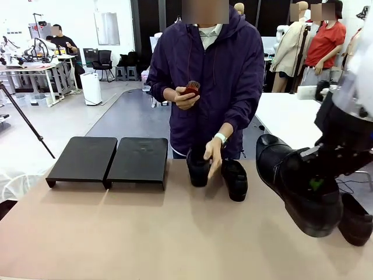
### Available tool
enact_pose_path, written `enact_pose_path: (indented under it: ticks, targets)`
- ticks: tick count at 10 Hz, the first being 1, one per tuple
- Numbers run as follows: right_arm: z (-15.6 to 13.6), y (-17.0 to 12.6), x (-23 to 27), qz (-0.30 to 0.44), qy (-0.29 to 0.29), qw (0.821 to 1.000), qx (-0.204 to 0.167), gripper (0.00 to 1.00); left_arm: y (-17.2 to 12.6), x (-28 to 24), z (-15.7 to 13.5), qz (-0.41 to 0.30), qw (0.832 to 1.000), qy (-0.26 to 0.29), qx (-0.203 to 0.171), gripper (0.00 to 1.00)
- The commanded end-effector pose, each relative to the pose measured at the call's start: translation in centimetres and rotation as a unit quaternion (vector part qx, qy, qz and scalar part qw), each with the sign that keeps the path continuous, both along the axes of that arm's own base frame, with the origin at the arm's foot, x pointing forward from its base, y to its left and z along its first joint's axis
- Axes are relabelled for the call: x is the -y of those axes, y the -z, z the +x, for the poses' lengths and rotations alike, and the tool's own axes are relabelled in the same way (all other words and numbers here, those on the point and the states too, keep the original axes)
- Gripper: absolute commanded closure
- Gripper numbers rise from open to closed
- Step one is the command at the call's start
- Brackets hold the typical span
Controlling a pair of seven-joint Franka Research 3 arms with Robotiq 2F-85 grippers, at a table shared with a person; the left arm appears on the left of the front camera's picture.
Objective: Organize the shoes by placing them on the stand.
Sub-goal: Pick up one Shoe and place it in the middle of the table.
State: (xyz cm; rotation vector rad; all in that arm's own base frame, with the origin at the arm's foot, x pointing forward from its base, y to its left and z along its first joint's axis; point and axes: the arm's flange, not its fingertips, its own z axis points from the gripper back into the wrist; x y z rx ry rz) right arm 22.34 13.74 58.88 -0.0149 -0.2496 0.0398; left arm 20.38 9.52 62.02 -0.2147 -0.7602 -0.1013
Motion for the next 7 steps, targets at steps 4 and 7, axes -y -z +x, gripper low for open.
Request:
enact_pose_path:
  ticks: [4,7]
  targets:
    - [4.1,1.1,16.3,0.015,0.040,0.999,0.006,1.00,0.1,0.0,0.0,0.000,1.000,-0.002,0.000,0.00]
    - [5.0,3.2,18.7,0.035,0.067,0.997,-0.008,1.00,0.1,0.0,0.0,0.000,1.000,-0.002,0.000,0.00]
